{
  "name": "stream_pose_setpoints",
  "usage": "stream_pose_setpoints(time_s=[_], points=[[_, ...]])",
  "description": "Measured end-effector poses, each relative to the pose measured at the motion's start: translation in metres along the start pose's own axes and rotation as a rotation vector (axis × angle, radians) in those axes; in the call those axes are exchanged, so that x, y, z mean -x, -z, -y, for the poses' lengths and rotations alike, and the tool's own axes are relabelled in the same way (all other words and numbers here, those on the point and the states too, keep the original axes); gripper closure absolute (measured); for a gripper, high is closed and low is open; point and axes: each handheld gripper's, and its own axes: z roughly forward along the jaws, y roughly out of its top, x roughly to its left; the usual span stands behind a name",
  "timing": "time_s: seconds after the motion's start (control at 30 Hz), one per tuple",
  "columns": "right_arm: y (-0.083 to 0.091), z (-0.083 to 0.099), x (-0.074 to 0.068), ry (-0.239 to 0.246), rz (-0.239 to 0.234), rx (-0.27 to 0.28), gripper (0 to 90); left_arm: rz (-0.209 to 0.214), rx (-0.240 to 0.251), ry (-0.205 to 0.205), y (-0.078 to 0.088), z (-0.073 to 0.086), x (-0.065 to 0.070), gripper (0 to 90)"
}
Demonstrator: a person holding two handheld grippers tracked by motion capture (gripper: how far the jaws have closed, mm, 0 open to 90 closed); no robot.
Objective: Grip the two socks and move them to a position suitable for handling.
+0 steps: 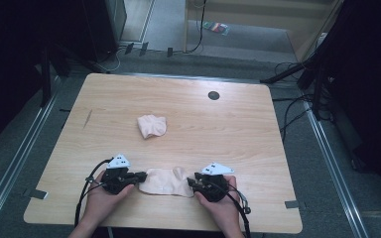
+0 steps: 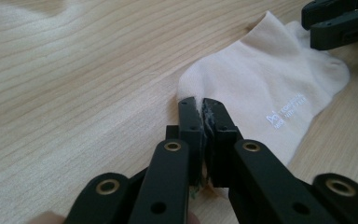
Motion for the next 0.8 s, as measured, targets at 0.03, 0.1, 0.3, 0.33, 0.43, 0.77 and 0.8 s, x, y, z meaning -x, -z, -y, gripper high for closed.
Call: stream_pose_setpoints(time_s=[0.03, 0.1, 0.3, 0.33, 0.43, 0.77, 0.8], points=[[0.000, 0.000, -0.001, 0.012, 0.006, -0.002, 72.3, 0.006, -0.003, -0.007, 0.000, 0.000, 0.001, 88.7], [-0.001, 0.000, -0.003, 0.044, 0.026, -0.011, 84.9, -0.016, -0.036, -0.030, 0.000, 0.000, 0.002, 89.4], [0.008, 0.000, 0.006, 0.030, 0.077, -0.052, 90.0, -0.041, -0.046, -0.027, 0.004, 0.000, -0.001, 90.0], [0.009, 0.000, 0.007, 0.031, 0.087, -0.057, 90.0, -0.041, -0.049, -0.030, 0.004, 0.001, -0.002, 90.0], [0.010, 0.000, 0.009, 0.022, 0.091, -0.052, 90.0, -0.017, -0.029, -0.042, 0.004, 0.000, 0.001, 90.0], [0.035, -0.007, 0.021, -0.079, 0.097, 0.173, 34.9, -0.016, 0.183, 0.110, 0.021, -0.007, -0.016, 41.4], [0.038, -0.008, 0.024, -0.096, 0.103, 0.184, 30.7, -0.026, 0.191, 0.123, 0.021, -0.009, -0.018, 39.7]])
